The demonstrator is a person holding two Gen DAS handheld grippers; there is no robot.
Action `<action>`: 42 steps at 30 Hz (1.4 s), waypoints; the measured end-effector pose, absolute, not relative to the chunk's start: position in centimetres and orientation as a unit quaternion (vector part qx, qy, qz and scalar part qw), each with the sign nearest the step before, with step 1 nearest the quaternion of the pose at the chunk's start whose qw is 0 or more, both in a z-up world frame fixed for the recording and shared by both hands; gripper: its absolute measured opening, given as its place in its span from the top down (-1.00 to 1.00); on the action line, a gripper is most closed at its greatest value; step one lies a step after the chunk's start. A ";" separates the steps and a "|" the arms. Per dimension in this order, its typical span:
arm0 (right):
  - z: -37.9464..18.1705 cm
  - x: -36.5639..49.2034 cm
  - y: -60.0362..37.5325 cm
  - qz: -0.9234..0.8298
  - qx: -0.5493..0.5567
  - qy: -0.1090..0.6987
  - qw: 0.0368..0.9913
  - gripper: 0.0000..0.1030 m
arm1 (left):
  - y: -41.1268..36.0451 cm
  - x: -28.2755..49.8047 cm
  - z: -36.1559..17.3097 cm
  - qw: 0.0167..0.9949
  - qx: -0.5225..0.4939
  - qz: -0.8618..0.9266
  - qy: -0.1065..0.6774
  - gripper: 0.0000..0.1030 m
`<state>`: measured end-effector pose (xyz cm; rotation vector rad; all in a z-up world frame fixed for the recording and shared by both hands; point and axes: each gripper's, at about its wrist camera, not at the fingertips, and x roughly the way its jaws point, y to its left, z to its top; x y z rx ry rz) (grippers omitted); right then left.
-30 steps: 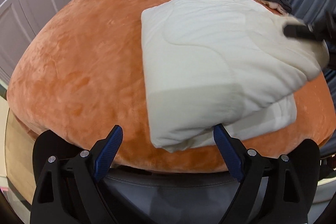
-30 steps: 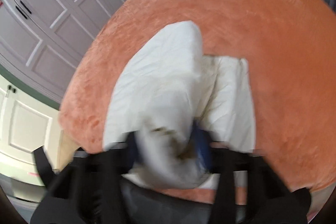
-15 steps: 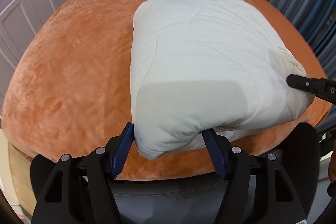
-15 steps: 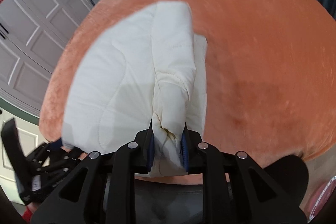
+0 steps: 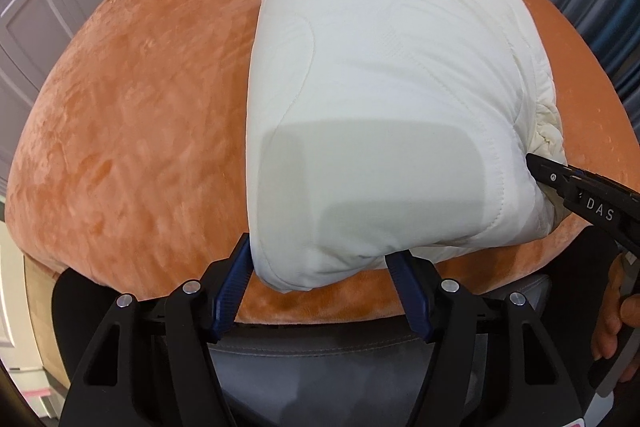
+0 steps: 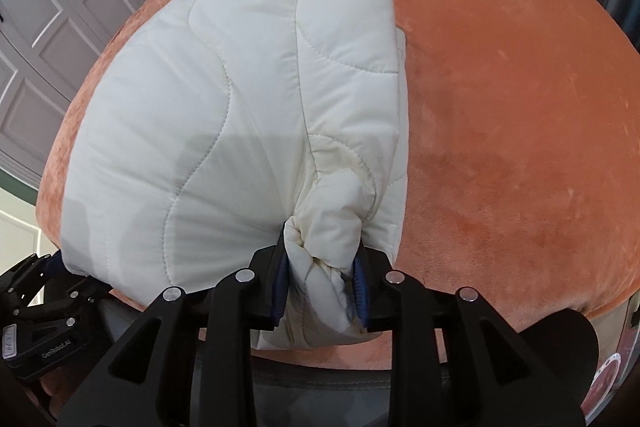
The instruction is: Fold large clothes
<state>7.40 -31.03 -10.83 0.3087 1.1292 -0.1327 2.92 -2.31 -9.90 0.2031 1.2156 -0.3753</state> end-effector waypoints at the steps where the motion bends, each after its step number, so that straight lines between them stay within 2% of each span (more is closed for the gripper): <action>1: -11.0 7.4 -31.0 -0.063 0.144 0.533 0.832 0.50 | -2.2 3.0 -10.1 0.797 0.090 -0.174 0.572 -0.25; 9: -11.2 8.1 -29.9 -0.069 0.135 0.529 0.835 0.50 | -1.5 2.7 -10.3 0.788 0.080 -0.167 0.587 -0.23; 15: -10.9 7.3 -31.3 -0.063 0.160 0.524 0.834 0.46 | 1.7 1.7 -4.6 0.806 0.022 -0.198 0.558 -0.22; 20: -9.3 6.5 -32.3 -0.062 0.200 0.515 0.831 0.36 | 2.7 4.0 -0.9 0.839 -0.005 -0.177 0.515 -0.22; 25: -5.4 5.0 -33.2 -0.072 0.208 0.491 0.843 0.25 | 0.0 5.9 -1.7 0.837 0.011 -0.175 0.519 -0.22; 33: 0.1 4.9 -31.7 -0.073 0.136 0.458 0.875 0.25 | -3.7 5.8 -4.5 0.817 0.063 -0.181 0.543 -0.22; 42: -2.2 6.4 -28.4 -0.044 0.091 0.492 0.865 0.25 | -4.0 5.9 -5.6 0.812 0.067 -0.165 0.556 -0.27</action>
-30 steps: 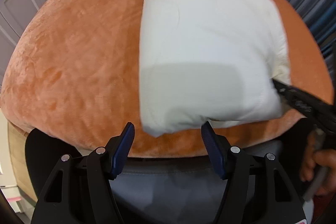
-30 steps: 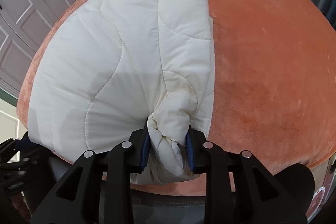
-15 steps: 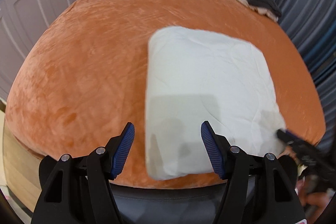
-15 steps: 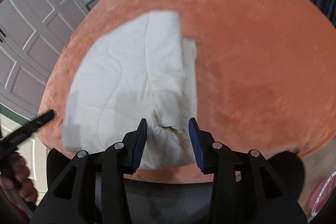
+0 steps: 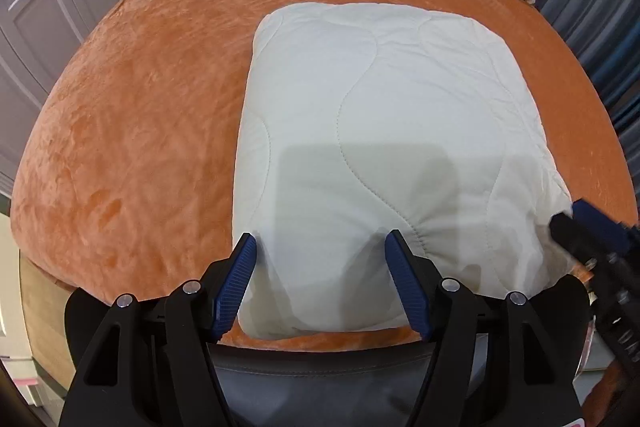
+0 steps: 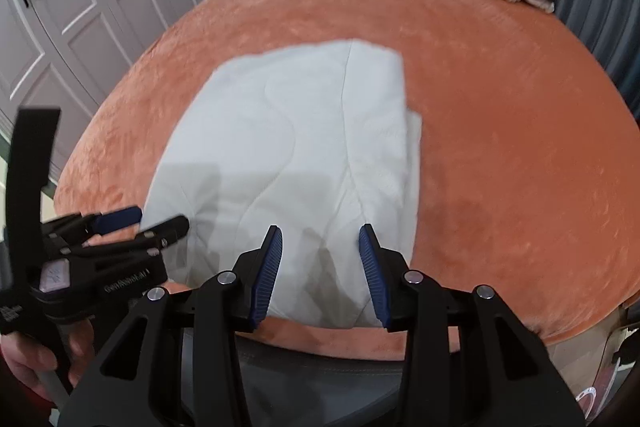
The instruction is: Fold large clothes
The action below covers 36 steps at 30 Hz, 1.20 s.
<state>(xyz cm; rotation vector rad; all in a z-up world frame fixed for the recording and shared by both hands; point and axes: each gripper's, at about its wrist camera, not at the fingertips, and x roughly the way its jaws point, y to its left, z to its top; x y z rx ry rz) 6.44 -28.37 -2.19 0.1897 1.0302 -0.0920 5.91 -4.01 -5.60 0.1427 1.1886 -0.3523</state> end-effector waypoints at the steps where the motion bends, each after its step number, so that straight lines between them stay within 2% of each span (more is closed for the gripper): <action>1: -2.5 6.4 -28.3 -0.045 0.088 0.496 0.863 0.25 | -4.0 5.9 -5.7 0.811 0.068 -0.165 0.557 -0.27; 17: -7.5 6.8 -27.5 -0.048 0.075 0.544 0.834 0.22 | -4.1 5.4 -7.7 0.809 0.092 -0.152 0.560 -0.44; 28: -9.4 7.0 -27.2 -0.050 0.071 0.550 0.831 0.19 | -4.1 5.4 -9.4 0.813 0.098 -0.142 0.555 -0.64; 36: -10.5 7.3 -26.5 -0.053 0.068 0.546 0.833 0.18 | -4.1 5.2 -10.2 0.821 0.103 -0.138 0.545 -0.68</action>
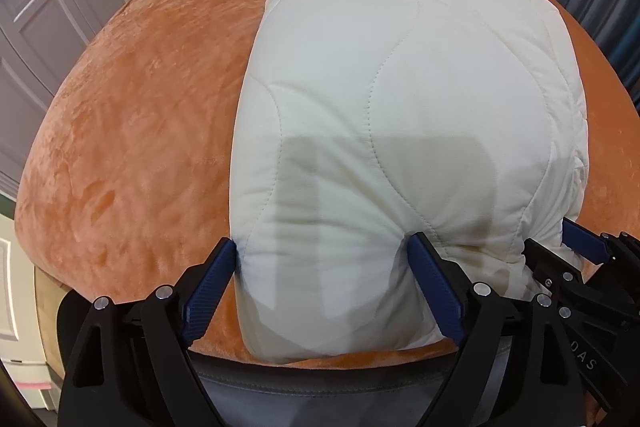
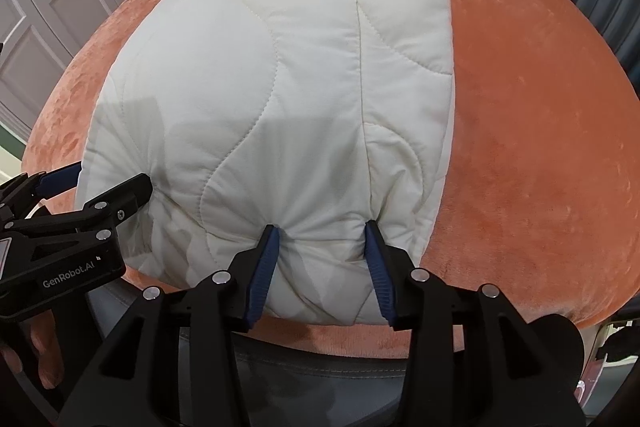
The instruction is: Fold large clothes
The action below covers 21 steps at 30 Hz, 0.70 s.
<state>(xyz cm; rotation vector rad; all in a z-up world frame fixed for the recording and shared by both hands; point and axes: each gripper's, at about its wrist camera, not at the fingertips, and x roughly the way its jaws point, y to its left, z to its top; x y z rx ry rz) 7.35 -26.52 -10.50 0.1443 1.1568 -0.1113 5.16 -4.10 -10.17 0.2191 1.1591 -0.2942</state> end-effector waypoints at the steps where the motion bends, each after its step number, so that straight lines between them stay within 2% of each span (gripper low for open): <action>1: -10.6 7.4 -26.4 -0.052 0.067 0.545 0.834 0.18 | -4.1 5.1 -10.2 0.822 0.104 -0.138 0.543 -0.68; 16: -11.8 7.2 -26.5 -0.053 0.068 0.524 0.847 0.17 | -4.8 4.3 -10.6 0.841 0.118 -0.122 0.514 -0.71; 21: -11.2 5.9 -26.7 -0.046 0.084 0.504 0.858 0.16 | -3.9 4.0 -9.9 0.842 0.087 -0.139 0.514 -0.72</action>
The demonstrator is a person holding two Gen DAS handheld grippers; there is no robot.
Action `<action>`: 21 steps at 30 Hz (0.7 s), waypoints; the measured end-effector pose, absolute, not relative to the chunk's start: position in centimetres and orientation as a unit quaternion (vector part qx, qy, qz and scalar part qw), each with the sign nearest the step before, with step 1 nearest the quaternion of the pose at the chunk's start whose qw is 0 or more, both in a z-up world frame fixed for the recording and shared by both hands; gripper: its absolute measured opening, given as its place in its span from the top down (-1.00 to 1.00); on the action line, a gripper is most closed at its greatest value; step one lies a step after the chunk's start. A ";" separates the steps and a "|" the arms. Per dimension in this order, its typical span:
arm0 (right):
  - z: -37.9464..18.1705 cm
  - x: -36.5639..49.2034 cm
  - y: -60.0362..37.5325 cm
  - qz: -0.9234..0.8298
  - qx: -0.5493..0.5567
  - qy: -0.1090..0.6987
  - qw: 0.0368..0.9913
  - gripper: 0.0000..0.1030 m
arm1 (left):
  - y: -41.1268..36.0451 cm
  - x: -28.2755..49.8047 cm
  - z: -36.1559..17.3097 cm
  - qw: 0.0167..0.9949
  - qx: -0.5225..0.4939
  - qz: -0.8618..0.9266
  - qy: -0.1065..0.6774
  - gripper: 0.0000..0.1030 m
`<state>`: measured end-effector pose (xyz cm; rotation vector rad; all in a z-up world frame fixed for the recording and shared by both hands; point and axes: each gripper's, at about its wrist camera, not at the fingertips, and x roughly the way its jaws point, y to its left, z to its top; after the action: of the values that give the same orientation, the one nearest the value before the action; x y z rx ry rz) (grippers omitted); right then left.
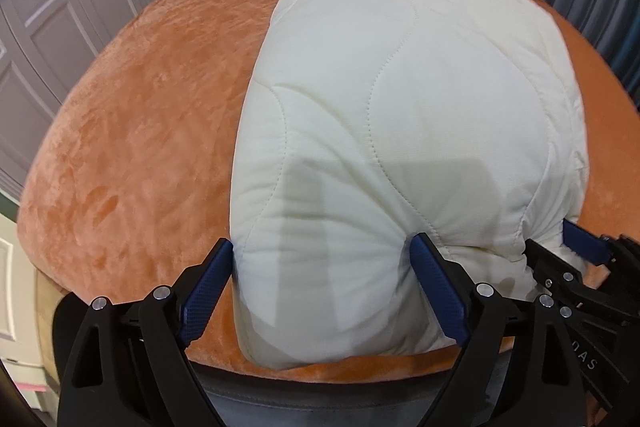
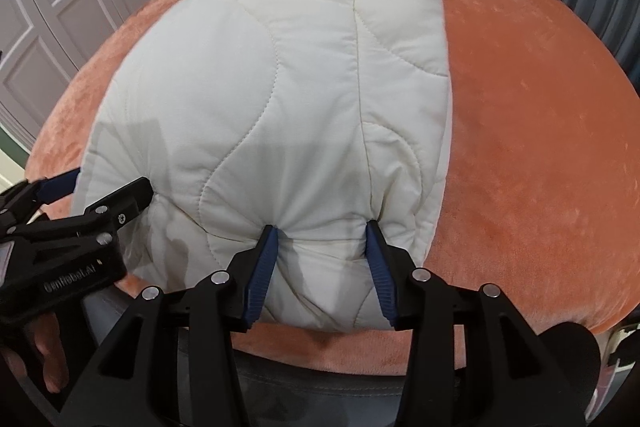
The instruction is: Fold large clothes
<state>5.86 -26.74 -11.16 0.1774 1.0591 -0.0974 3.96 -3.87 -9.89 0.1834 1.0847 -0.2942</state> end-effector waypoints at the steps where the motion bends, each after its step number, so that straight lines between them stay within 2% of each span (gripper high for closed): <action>1: -10.9 5.4 -26.9 -0.043 0.094 0.501 0.859 0.15 | -3.4 4.1 -9.7 0.839 0.075 -0.146 0.518 -0.73; 5: -9.5 3.2 -27.3 -0.028 0.129 0.493 0.860 -0.03 | -0.8 3.9 -9.0 0.813 0.012 -0.179 0.554 -0.72; 7: -8.0 2.2 -27.4 -0.022 0.140 0.488 0.861 -0.06 | 0.6 3.6 -8.3 0.807 -0.015 -0.186 0.560 -0.71; 8: -7.4 1.9 -27.5 -0.020 0.144 0.486 0.862 -0.18 | 1.3 3.6 -7.7 0.806 -0.027 -0.190 0.560 -0.70; 10: -5.7 1.7 -28.2 -0.014 0.157 0.478 0.864 -0.28 | 2.6 3.9 -6.3 0.809 -0.048 -0.195 0.553 -0.70; 16: -1.3 5.1 -34.1 -0.032 0.263 0.421 0.867 -0.28 | 2.7 8.4 -0.9 0.841 -0.070 -0.195 0.500 -0.70; 21: -0.4 11.2 -38.3 -0.060 0.324 0.391 0.859 -0.29 | -0.2 14.3 1.2 0.844 -0.088 -0.204 0.489 -0.70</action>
<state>11.25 -38.28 -0.45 0.6801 0.8210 -0.1264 14.33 -0.23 1.19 -0.1848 1.0322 -0.4298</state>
